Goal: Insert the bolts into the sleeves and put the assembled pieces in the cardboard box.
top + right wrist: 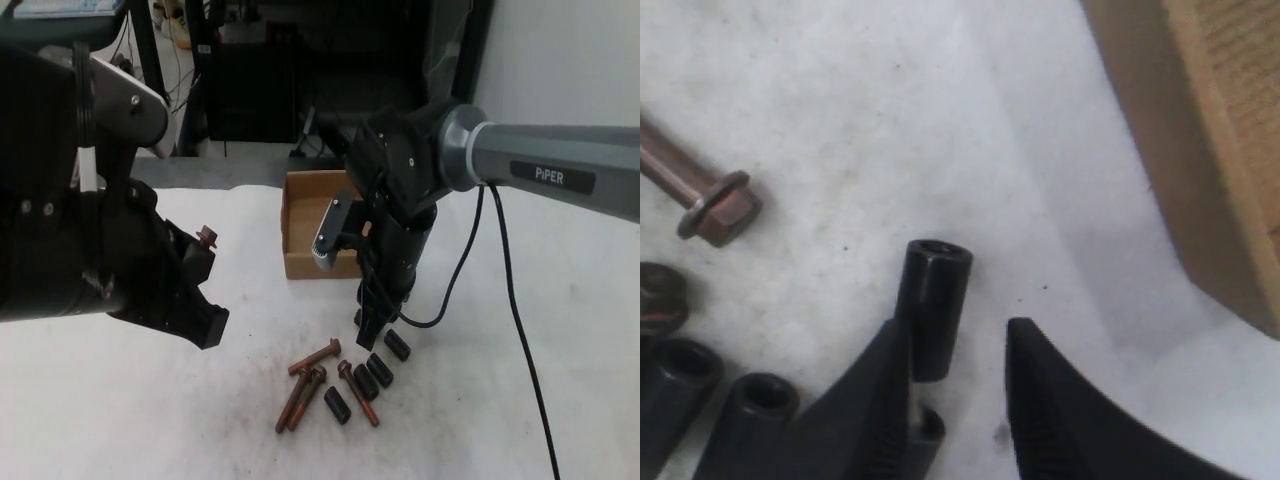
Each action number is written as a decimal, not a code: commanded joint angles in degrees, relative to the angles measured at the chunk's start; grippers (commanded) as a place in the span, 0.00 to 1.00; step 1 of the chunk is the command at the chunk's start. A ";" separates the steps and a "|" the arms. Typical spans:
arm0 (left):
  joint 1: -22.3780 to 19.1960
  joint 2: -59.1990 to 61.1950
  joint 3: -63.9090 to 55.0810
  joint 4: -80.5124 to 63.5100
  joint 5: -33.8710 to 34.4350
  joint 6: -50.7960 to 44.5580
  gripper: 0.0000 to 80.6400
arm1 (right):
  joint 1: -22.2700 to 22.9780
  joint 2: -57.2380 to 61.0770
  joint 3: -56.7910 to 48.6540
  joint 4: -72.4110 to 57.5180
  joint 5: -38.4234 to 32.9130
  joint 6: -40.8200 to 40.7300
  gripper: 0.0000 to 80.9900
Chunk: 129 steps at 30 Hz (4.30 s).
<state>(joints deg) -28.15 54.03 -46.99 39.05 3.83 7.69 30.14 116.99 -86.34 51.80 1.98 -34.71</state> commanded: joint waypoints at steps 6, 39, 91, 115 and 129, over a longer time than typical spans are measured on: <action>0.14 -0.59 -0.14 -0.37 -0.28 0.22 0.00 | -0.02 0.90 -0.55 -1.05 0.65 -1.01 0.38; 0.14 -0.59 -0.14 -0.37 -0.28 1.30 0.00 | -0.12 3.30 -0.41 -4.45 -1.98 5.55 0.38; 0.14 -0.87 -0.58 -3.26 0.03 1.29 0.00 | -2.74 -2.86 -2.07 1.63 -24.99 28.87 0.00; 0.14 7.42 -0.47 -58.48 46.83 -31.70 0.00 | -10.10 -44.62 33.40 -42.67 -54.28 42.98 0.01; 0.14 14.70 -0.47 -62.93 38.83 -32.18 0.00 | -4.71 -45.75 53.11 -89.74 -54.22 59.08 0.01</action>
<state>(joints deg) -28.03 67.88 -46.99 -22.41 47.17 -24.16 25.21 71.88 -33.73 -35.98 -52.23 24.67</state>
